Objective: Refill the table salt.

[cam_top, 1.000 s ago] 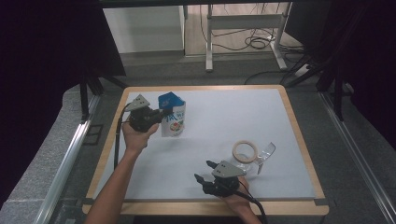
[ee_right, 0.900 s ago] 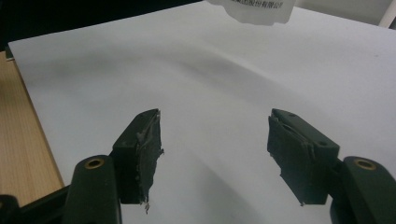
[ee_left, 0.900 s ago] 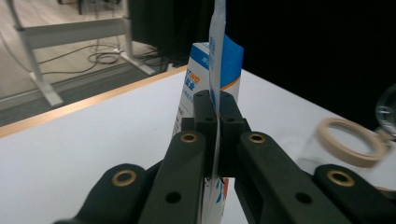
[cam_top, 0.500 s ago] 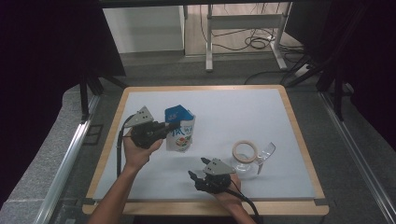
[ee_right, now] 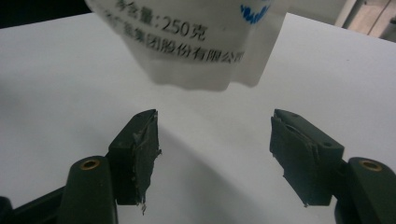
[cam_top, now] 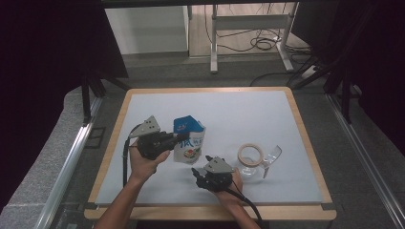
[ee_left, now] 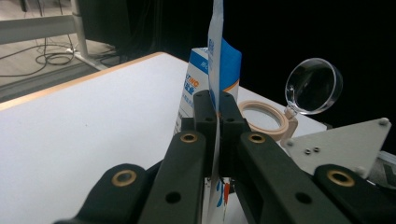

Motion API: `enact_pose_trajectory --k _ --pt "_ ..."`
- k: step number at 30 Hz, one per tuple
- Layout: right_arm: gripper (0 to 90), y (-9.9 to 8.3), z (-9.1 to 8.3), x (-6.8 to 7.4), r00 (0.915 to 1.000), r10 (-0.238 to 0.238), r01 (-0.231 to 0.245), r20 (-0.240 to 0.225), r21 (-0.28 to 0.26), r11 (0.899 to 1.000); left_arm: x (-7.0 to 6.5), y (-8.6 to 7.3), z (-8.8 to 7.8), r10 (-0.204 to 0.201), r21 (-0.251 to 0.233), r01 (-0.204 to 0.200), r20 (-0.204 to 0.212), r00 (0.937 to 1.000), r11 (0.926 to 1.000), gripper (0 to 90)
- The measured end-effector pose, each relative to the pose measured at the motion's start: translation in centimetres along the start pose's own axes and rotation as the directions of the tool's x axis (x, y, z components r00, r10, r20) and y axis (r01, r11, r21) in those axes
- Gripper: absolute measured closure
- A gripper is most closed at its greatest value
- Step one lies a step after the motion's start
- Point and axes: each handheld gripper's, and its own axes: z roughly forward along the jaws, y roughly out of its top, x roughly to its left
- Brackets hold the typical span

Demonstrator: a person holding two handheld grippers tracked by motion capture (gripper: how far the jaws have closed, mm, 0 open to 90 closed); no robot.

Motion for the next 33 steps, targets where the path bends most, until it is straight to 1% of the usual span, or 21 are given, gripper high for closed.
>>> enact_pose_trajectory --k 1,2,6,8,9,12,15,17,18,19,20,24,26,27,31,33 --pt "33.2 0.0 0.2 0.0 1.0000 -0.001 0.001 0.005 0.007 1.000 -0.1 0.0 0.1 -0.002 0.002 0.002 0.003 1.0000 1.0000 90.0" --pt "32.9 0.2 0.4 0.2 0.9996 -0.012 0.012 0.025 0.007 1.000 -0.2 -0.1 0.1 -0.001 0.002 0.001 0.003 1.0000 1.0000 90.0" --pt "32.9 0.4 0.6 0.3 0.9993 -0.016 0.015 0.035 0.008 1.000 -0.4 -0.1 0.2 -0.010 0.004 0.010 0.019 0.9998 0.9999 90.0" --pt "32.4 0.5 0.8 0.4 0.9988 -0.020 0.019 0.046 0.007 1.000 -0.6 0.0 0.2 -0.006 0.004 0.006 0.019 0.9998 1.0000 90.0" --pt "32.0 0.8 0.9 0.4 0.9979 -0.031 0.031 0.057 0.003 1.000 -0.7 0.1 0.2 -0.006 0.003 0.006 0.021 0.9998 1.0000 90.0" --pt "31.7 1.1 1.0 0.5 0.9969 -0.043 0.043 0.066 -0.001 0.999 -1.0 0.4 0.1 -0.006 -0.001 0.006 0.035 0.9994 1.0000 90.0" --pt "32.0 1.3 1.0 0.4 0.9967 -0.050 0.051 0.065 -0.017 0.999 -1.2 0.6 0.2 -0.005 0.000 0.005 0.033 0.9994 1.0000 90.0" --pt "32.4 1.4 0.8 0.6 0.9957 -0.080 0.082 0.047 -0.039 0.996 -1.2 0.8 0.4 -0.004 0.007 0.004 0.035 0.9994 1.0000 90.0" --pt "34.4 1.5 0.8 0.7 0.9947 -0.093 0.095 0.043 -0.046 0.994 -1.1 0.8 0.6 -0.007 0.012 0.006 0.039 0.9992 0.9999 90.0" --pt "34.9 1.5 0.7 0.7 0.9934 -0.108 0.110 0.040 -0.053 0.993 -1.1 0.8 0.7 -0.010 0.016 0.009 0.042 0.9991 0.9998 90.0" --pt "35.7 1.5 0.7 0.8 0.9918 -0.119 0.121 0.047 -0.050 0.991 -1.1 0.9 0.8 -0.009 0.018 0.008 0.040 0.9992 0.9998 90.0" --pt "37.6 1.3 0.7 0.8 0.9902 -0.130 0.132 0.051 -0.041 0.990 -1.1 1.1 1.2 -0.009 0.032 0.007 0.045 0.9989 0.9994 90.0" --pt "38.1 1.3 0.7 0.8 0.9912 -0.122 0.124 0.051 -0.049 0.991 -1.1 1.2 1.3 -0.014 0.033 0.012 0.052 0.9986 0.9994 90.0" --pt "38.5 1.2 0.6 0.8 0.9907 -0.126 0.129 0.053 -0.053 0.990 -1.2 1.3 1.4 -0.014 0.034 0.012 0.053 0.9985 0.9994 90.0" --pt "39.9 1.0 0.1 1.1 0.9901 -0.136 0.138 0.038 -0.071 0.988 -1.1 1.7 1.5 -0.018 0.039 0.016 0.062 0.9979 0.9991 90.0" --pt "41.2 0.9 -0.2 1.1 0.9906 -0.133 0.135 0.030 -0.080 0.988 -1.1 1.9 1.7 -0.015 0.050 0.012 0.060 0.9981 0.9987 90.0"
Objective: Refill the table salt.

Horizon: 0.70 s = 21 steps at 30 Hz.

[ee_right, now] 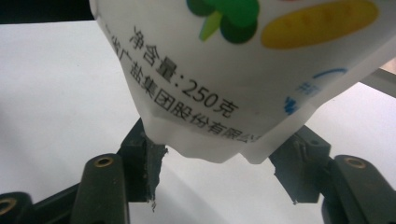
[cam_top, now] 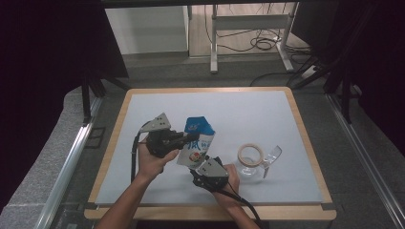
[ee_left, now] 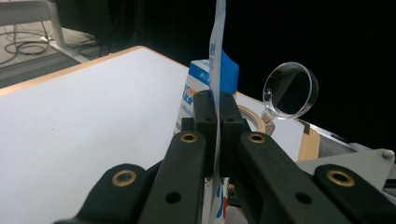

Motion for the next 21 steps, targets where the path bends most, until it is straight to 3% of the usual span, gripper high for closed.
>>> enact_pose_trajectory --k 10,21 --pt "44.5 -0.4 -1.4 0.1 0.9990 0.045 -0.045 -0.002 -0.014 0.999 0.2 0.8 1.2 -0.022 0.031 0.021 0.038 0.9990 0.9993 90.0" --pt "45.6 -1.4 -2.7 -0.2 0.9939 0.110 -0.110 0.013 0.003 0.994 -0.2 1.3 3.5 -0.012 0.092 0.005 0.075 0.9971 0.9957 90.0"
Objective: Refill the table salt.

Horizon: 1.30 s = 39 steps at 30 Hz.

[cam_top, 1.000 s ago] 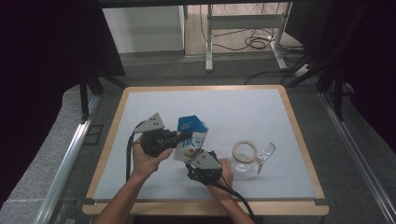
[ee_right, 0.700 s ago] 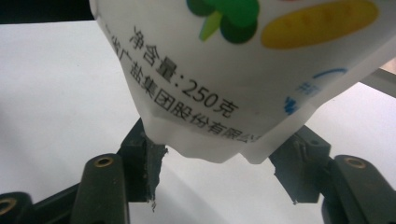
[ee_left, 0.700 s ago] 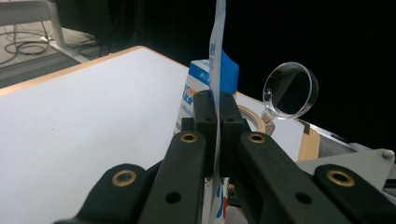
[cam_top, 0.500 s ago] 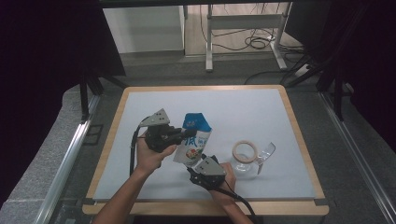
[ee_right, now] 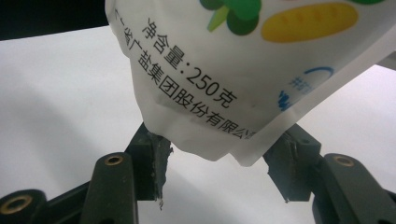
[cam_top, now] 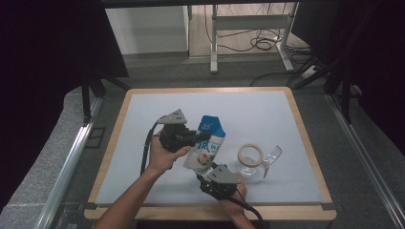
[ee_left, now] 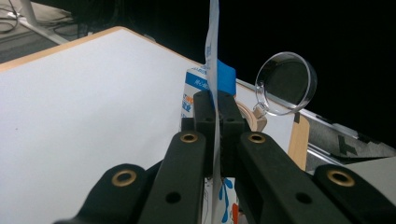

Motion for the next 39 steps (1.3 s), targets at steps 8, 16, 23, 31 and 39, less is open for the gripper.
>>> enact_pose_trajectory --k 8,16,23,31,39 --pt "50.3 -0.4 -0.5 -0.5 0.9995 0.017 -0.017 0.027 0.000 1.000 -0.7 0.6 1.2 0.021 0.025 -0.021 0.012 0.9997 0.9995 90.0" --pt "51.1 -0.3 -0.9 -0.8 0.9978 0.054 -0.053 0.038 -0.015 0.998 -1.5 1.2 1.9 0.037 0.032 -0.038 0.016 0.9992 0.9988 90.0" --pt "45.0 -0.2 -0.5 -1.0 0.9963 0.052 -0.051 0.068 -0.024 0.998 -2.8 1.6 1.4 0.086 0.025 -0.086 0.000 0.9963 0.9960 90.0" --pt "39.3 0.2 -0.3 -0.6 0.9916 -0.006 0.011 0.129 -0.036 0.999 -3.5 1.6 0.6 0.104 0.017 -0.104 0.006 0.9946 0.9945 90.0" --pt "50.5 0.5 -1.0 -0.4 0.9948 0.039 -0.034 0.095 -0.051 0.998 -2.6 1.8 0.7 0.083 0.021 -0.083 -0.018 0.9964 0.9963 90.0"
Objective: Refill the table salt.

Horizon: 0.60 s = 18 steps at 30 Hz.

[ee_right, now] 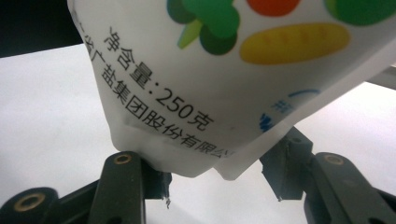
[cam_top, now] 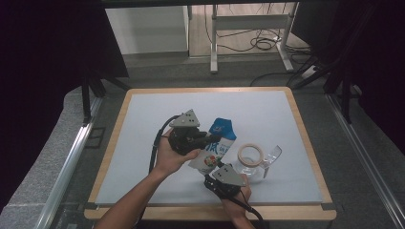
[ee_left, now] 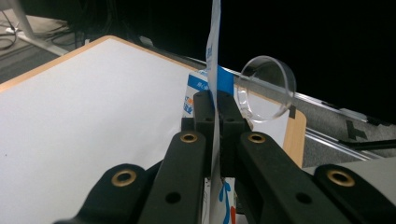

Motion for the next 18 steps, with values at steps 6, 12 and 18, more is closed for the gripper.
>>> enact_pose_trajectory --k 6,12,18 --pt "50.9 0.0 0.0 -0.2 0.9991 0.034 -0.033 -0.026 0.013 0.999 0.7 0.1 0.5 -0.015 0.013 0.015 0.004 0.9999 0.9998 90.0" --pt "51.4 -0.1 0.0 -0.3 0.9977 0.057 -0.057 -0.036 0.013 0.998 0.9 0.4 1.2 -0.007 0.040 0.007 0.009 0.9999 0.9992 90.0" --pt "51.3 -0.5 0.0 -0.4 0.9969 0.075 -0.075 -0.024 0.011 0.997 1.0 0.5 2.0 -0.011 0.060 0.009 0.022 0.9997 0.9982 90.0"
